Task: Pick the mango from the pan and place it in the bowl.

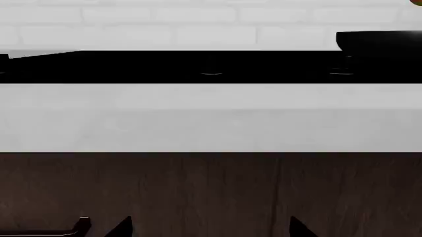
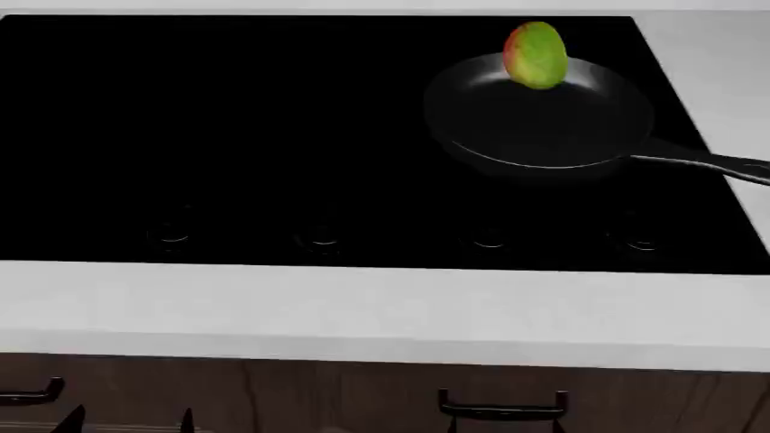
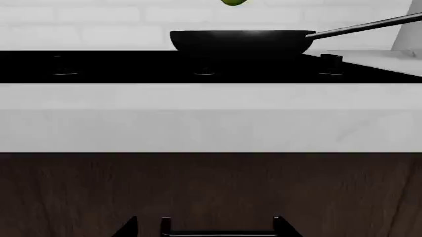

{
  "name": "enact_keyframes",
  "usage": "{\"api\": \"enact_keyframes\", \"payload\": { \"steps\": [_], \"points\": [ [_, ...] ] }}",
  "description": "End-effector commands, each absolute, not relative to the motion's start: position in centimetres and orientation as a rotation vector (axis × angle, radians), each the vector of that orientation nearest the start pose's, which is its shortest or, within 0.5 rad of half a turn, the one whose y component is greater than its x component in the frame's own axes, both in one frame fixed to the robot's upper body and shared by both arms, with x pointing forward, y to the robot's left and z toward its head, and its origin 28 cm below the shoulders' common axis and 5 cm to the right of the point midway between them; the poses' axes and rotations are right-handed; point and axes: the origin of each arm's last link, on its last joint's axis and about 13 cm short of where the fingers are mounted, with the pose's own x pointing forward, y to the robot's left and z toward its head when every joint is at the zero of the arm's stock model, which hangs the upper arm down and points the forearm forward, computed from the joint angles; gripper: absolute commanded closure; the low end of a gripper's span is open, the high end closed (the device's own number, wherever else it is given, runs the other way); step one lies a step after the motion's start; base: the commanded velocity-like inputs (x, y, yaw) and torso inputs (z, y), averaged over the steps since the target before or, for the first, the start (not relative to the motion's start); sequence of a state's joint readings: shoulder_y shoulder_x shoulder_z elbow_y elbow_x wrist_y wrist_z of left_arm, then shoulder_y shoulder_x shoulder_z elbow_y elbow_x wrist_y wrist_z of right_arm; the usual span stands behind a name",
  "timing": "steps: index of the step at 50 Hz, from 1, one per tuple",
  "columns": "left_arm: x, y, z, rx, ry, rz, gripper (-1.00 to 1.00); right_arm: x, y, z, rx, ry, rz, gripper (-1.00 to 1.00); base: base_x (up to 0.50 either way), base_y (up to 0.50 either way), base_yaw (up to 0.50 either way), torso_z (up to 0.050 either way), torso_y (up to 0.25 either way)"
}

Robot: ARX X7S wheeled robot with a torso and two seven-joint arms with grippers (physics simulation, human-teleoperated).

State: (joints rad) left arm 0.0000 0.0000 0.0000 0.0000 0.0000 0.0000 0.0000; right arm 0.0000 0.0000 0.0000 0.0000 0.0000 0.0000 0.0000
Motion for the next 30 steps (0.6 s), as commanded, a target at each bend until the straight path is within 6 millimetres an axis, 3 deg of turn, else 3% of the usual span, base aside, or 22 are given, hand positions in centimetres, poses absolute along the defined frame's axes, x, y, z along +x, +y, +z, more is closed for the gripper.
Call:
{"api": "enact_keyframes", "payload": {
  "steps": [1, 17, 18, 19, 25, 27, 28, 30],
  "points": [
    [21.1, 20.5, 1.3, 0.0, 0.0, 0.0, -1.0, 21.1, -9.6, 1.3, 0.0, 0.0, 0.0, -1.0, 0.0, 0.0, 0.0, 0.0, 0.0],
    [20.6, 20.6, 1.4, -0.003, 0.004, 0.0, -1.0, 20.7, -9.5, 1.3, -0.005, 0.011, 0.005, -1.0, 0.0, 0.0, 0.0, 0.0, 0.0],
    [19.1, 20.7, -0.6, 0.04, 0.044, 0.049, -1.0, 20.6, -9.1, 0.4, -0.132, -0.013, -0.025, -1.0, 0.0, 0.0, 0.0, 0.0, 0.0],
    [21.0, 20.3, 1.4, -0.006, -0.042, -0.032, -1.0, 21.3, -9.7, 1.5, -0.035, 0.007, -0.009, -1.0, 0.0, 0.0, 0.0, 0.0, 0.0],
    [21.3, 20.4, 1.7, 0.011, -0.034, -0.025, -1.0, 21.8, -10.0, 1.7, -0.04, 0.013, -0.029, -1.0, 0.0, 0.0, 0.0, 0.0, 0.0],
    [22.0, 20.8, 4.2, 0.011, -0.052, -0.026, -1.0, 22.8, -10.4, 3.2, -0.057, 0.017, -0.057, -1.0, 0.0, 0.0, 0.0, 0.0, 0.0],
    [22.2, 21.0, 4.2, 0.047, -0.051, -0.009, -1.0, 23.1, -10.5, 4.1, -0.06, -0.001, -0.068, -1.0, 0.0, 0.0, 0.0, 0.0, 0.0],
    [22.8, 22.0, 9.7, 0.204, -0.138, 0.059, -1.0, 24.4, -11.6, 10.6, -0.022, -0.12, -0.087, -1.0, 0.0, 0.0, 0.0, 0.0, 0.0]
  ]
}}
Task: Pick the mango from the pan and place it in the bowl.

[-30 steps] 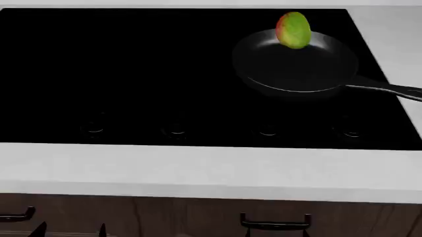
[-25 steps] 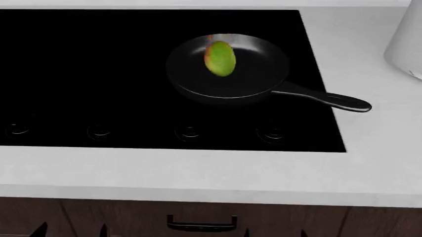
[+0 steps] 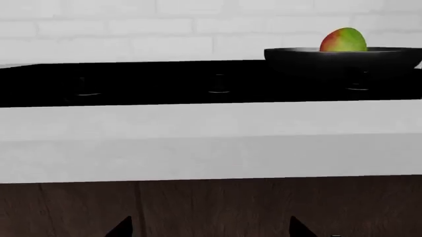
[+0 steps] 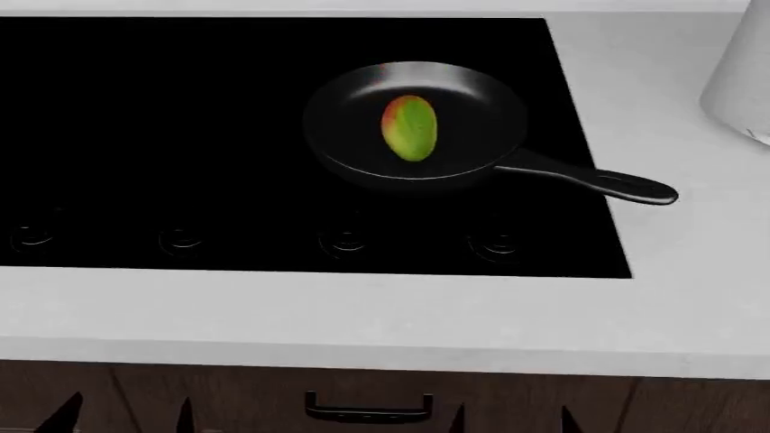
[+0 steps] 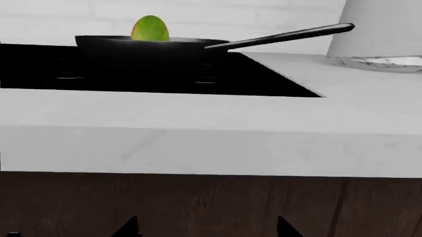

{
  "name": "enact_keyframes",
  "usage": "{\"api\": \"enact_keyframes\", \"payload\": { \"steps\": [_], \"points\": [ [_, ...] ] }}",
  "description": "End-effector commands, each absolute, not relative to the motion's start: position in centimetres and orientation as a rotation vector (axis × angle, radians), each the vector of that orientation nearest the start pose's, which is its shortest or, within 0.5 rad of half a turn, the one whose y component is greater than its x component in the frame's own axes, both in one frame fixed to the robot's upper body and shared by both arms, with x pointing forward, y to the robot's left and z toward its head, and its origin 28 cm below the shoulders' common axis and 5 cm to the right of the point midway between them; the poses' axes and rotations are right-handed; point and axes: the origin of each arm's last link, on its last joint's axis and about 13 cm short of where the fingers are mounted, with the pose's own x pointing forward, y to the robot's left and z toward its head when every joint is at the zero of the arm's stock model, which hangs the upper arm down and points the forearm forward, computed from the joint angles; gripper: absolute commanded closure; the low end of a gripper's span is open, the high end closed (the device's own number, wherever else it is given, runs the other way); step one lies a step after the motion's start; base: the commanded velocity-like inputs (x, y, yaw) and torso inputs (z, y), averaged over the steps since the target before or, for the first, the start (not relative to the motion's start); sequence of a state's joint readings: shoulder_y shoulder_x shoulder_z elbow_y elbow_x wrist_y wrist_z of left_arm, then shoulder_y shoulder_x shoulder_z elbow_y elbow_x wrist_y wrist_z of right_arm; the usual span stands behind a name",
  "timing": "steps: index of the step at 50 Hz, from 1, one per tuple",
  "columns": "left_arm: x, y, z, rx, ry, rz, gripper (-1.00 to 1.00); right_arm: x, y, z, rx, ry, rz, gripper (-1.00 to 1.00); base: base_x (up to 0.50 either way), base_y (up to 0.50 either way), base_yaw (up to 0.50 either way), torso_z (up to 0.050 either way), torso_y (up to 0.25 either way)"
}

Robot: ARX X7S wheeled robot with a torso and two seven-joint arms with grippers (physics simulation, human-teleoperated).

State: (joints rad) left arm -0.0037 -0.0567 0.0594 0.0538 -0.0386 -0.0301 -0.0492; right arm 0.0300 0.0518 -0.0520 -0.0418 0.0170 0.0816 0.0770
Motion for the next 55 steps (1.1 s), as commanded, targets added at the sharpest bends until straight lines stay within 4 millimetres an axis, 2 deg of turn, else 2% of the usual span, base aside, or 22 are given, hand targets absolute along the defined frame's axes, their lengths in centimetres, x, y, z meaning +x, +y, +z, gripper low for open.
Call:
{"api": "enact_keyframes", "payload": {
  "steps": [1, 2, 4, 6, 7, 8, 9, 11, 13, 14, 15, 17, 18, 19, 21, 36, 38, 45, 55],
  "points": [
    [22.5, 22.3, 12.7, 0.257, -0.186, 0.087, -1.0, 24.3, -11.9, 13.7, -0.02, -0.203, -0.076, -1.0, 0.0, 0.0, 0.0, 0.0, 0.0],
    [22.3, 22.5, 16.4, 0.285, -0.276, 0.085, -1.0, 24.0, -12.1, 17.5, -0.04, -0.296, -0.089, -1.0, 0.0, 0.0, 0.0, 0.0, 0.0],
    [20.1, 22.1, 23.3, 0.364, -0.513, 0.129, -1.0, 23.1, -12.2, 22.4, -0.045, -0.403, -0.091, -1.0, 0.0, 0.0, 0.0, 0.0, 0.0],
    [19.9, 19.8, 27.3, 0.35, -0.544, -0.015, -1.0, 21.4, -12.2, 28.1, -0.039, -0.56, -0.091, -1.0, 0.0, 0.0, 0.0, 0.0, 0.0],
    [20.5, 19.4, 29.3, 0.329, -0.49, -0.029, -1.0, 20.7, -12.1, 30.4, -0.054, -0.606, -0.074, -1.0, 0.0, 0.0, 0.0, 0.0, 0.0],
    [20.5, 19.9, 30.6, 0.323, -0.474, -0.023, -1.0, 20.6, -12.1, 30.9, -0.045, -0.568, -0.067, -1.0, 0.0, 0.0, 0.0, 0.0, 0.0],
    [20.3, 20.7, 32.9, 0.332, -0.516, 0.021, -1.0, 20.3, -12.0, 32.6, -0.072, -0.613, -0.069, -1.0, 0.0, 0.0, 0.0, 0.0, 0.0],
    [18.4, 22.1, 36.3, 0.335, -0.62, 0.097, -1.0, 19.9, -12.1, 34.3, -0.052, -0.657, -0.108, -1.0, 0.0, 0.0, 0.0, 0.0, 0.0],
    [16.0, 23.2, 37.6, 0.333, -0.684, 0.159, -1.0, 19.4, -13.8, 37.4, 0.015, -0.698, -0.244, -1.0, 0.0, 0.0, 0.0, 0.0, 0.0],
    [15.0, 23.3, 37.3, 0.342, -0.686, 0.169, -1.0, 19.0, -13.5, 38.1, 0.018, -0.711, -0.262, -1.0, 0.0, 0.0, 0.0, 0.0, 0.0],
    [13.9, 23.2, 37.4, 0.318, -0.723, 0.267, -1.0, 18.4, -12.9, 38.7, 0.02, -0.737, -0.264, -1.0, 0.0, 0.0, 0.0, 0.0, 0.0],
    [13.7, 23.3, 38.0, 0.304, -0.748, 0.276, -1.0, 17.2, -11.5, 38.7, -0.005, -0.758, -0.209, -1.0, 0.0, 0.0, 0.0, 0.0, 0.0],
    [13.6, 23.3, 38.2, 0.304, -0.754, 0.287, -1.0, 16.5, -11.0, 38.4, -0.063, -0.757, -0.07, -1.0, 0.0, 0.0, 0.0, 0.0, 0.0],
    [13.5, 23.4, 38.4, 0.29, -0.757, 0.294, -1.0, 16.2, -10.8, 38.4, -0.083, -0.758, -0.015, -1.0, 0.0, 0.0, 0.0, 0.0, 0.0],
    [13.5, 23.4, 38.5, 0.3, -0.758, 0.296, -1.0, 16.0, -10.9, 38.7, -0.085, -0.767, -0.018, -1.0, 0.0, 0.0, 0.0, 0.0, 0.0],
    [14.7, 24.2, 38.0, 0.266, -0.652, 0.295, -1.0, 17.9, -10.7, 37.8, -0.112, -0.726, -0.018, -1.0, 0.0, 0.0, 0.0, 0.0, 0.0],
    [15.2, 24.3, 37.7, 0.291, -0.656, 0.309, -1.0, 18.2, -10.6, 37.6, -0.112, -0.718, -0.014, -1.0, 0.0, 0.0, 0.0, 0.0, 0.0],
    [16.3, 24.5, 36.7, 0.213, -0.607, 0.258, -1.0, 19.2, -10.4, 37.0, -0.112, -0.683, 0.006, -1.0, 0.0, 0.0, 0.0, 0.0, 0.0],
    [17.1, 24.6, 35.9, 0.251, -0.588, 0.282, -1.0, 20.1, -10.5, 36.5, -0.085, -0.649, 0.016, -1.0, 0.0, 0.0, 0.0, 0.0, 0.0]
  ]
}}
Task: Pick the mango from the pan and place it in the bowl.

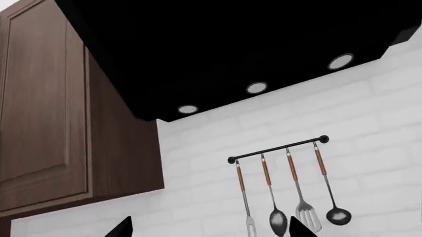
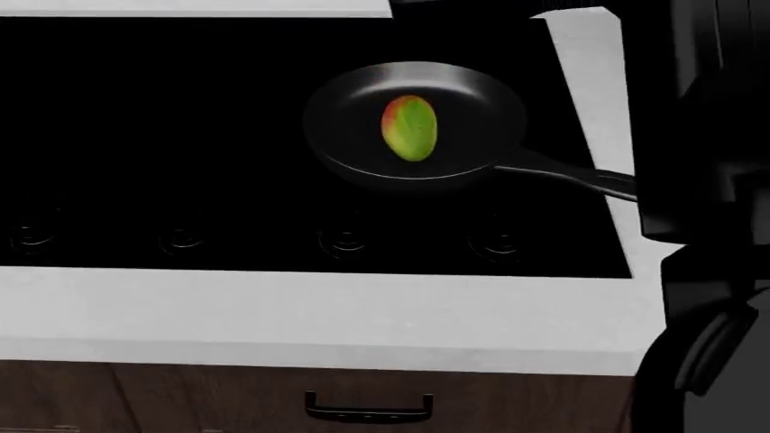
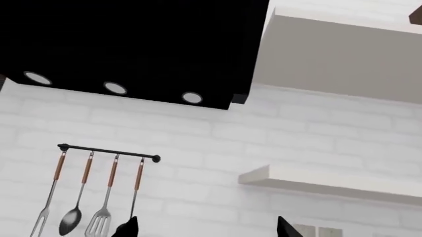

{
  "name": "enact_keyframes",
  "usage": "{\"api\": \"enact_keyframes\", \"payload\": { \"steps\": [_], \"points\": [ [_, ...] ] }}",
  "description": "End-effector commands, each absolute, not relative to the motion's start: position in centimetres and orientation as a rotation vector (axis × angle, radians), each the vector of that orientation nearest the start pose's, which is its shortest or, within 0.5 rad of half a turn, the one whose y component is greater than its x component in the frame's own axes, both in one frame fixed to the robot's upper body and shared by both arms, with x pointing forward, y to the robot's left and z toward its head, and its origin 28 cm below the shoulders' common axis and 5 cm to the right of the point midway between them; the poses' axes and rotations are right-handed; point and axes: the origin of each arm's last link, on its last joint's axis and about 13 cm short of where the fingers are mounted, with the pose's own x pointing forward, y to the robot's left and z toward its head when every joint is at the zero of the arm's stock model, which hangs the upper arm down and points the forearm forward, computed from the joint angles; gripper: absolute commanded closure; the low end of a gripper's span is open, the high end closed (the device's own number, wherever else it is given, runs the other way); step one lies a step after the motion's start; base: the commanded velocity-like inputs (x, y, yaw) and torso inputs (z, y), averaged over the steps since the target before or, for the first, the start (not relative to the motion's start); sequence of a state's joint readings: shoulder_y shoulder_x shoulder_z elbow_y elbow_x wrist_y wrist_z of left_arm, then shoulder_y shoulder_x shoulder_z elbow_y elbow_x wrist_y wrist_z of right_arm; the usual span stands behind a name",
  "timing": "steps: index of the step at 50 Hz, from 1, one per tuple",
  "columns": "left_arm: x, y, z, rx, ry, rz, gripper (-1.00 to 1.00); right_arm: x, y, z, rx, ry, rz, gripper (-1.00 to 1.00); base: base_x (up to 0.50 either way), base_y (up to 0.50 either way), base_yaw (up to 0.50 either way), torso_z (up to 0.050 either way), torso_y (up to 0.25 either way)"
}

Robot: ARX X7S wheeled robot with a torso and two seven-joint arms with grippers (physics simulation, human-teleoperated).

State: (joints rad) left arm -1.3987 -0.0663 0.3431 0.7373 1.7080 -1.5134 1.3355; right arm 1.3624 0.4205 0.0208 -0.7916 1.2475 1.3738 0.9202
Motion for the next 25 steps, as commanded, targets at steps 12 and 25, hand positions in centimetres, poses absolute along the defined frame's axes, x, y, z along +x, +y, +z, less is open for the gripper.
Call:
{"api": "enact_keyframes", "payload": {
  "steps": [12, 25],
  "points": [
    [17.7, 25.2, 35.3, 0.244, -0.586, 0.314, -1.0, 20.8, -10.1, 36.2, -0.084, -0.639, 0.029, -1.0, 0.0, 0.0, 0.0, 0.0, 0.0],
    [18.3, 25.3, 34.8, 0.247, -0.58, 0.316, -1.0, 21.3, -9.8, 35.6, -0.079, -0.614, 0.047, -1.0, 0.1, 0.0, 0.0, 0.0, 0.0]
  ]
}}
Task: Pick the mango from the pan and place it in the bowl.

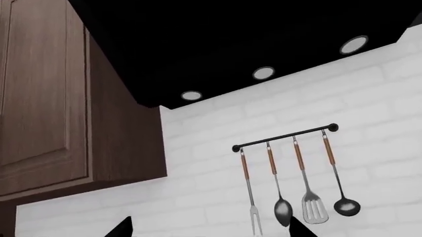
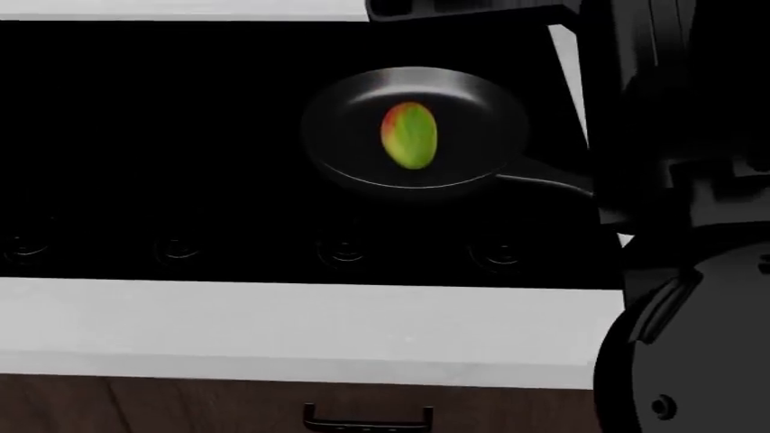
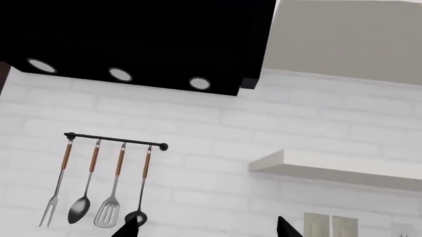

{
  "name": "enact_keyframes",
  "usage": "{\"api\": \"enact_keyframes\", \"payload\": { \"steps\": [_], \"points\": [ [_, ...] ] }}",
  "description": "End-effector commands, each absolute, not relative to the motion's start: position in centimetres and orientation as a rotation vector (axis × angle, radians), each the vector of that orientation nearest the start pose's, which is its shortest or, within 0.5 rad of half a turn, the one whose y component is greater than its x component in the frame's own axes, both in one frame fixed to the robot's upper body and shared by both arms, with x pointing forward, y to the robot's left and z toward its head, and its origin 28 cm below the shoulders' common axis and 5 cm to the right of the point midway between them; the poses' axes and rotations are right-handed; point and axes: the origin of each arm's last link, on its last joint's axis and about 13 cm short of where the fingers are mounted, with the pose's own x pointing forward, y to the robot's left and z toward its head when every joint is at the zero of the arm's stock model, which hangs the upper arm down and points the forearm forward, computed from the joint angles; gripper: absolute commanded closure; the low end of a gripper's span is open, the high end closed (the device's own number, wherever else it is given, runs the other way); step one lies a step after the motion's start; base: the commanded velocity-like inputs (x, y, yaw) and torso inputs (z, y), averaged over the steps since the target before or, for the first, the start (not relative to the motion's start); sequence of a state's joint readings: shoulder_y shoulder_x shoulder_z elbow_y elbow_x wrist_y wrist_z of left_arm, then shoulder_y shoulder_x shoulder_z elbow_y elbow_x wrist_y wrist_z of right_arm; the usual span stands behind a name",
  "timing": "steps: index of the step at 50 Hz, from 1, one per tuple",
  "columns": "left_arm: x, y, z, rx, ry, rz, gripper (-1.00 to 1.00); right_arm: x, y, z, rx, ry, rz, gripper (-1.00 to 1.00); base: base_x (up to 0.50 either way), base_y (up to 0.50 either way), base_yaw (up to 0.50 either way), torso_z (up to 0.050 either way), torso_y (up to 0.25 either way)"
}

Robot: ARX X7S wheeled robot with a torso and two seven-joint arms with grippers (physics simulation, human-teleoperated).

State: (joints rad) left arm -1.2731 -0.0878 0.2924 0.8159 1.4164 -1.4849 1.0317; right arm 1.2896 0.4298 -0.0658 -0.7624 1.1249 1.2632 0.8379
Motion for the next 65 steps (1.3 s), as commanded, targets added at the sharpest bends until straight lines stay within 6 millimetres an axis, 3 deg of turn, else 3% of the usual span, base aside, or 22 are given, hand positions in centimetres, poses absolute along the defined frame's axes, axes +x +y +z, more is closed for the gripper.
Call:
{"api": "enact_keyframes", "payload": {
  "steps": [1, 56, 65],
  "points": [
    [18.26, 25.29, 34.82, 0.248, -0.581, 0.316, -1.0, 21.26, -9.81, 35.59, -0.08, -0.617, 0.046, -1.0, 0.25, 0.0, 0.0, 0.0, 0.0],
    [18.59, 25.57, 34.34, 0.238, -0.578, 0.311, -1.0, 20.83, -9.55, 35.36, -0.099, -0.622, 0.043, -1.0, 0.24, 0.0, 0.0, 0.0, 0.0],
    [18.73, 25.71, 34.13, 0.232, -0.573, 0.313, -1.0, 20.56, -9.3, 35.38, -0.109, -0.531, 0.074, -1.0, 0.0, 0.0, 0.0, 0.0, 0.0]
  ]
}}
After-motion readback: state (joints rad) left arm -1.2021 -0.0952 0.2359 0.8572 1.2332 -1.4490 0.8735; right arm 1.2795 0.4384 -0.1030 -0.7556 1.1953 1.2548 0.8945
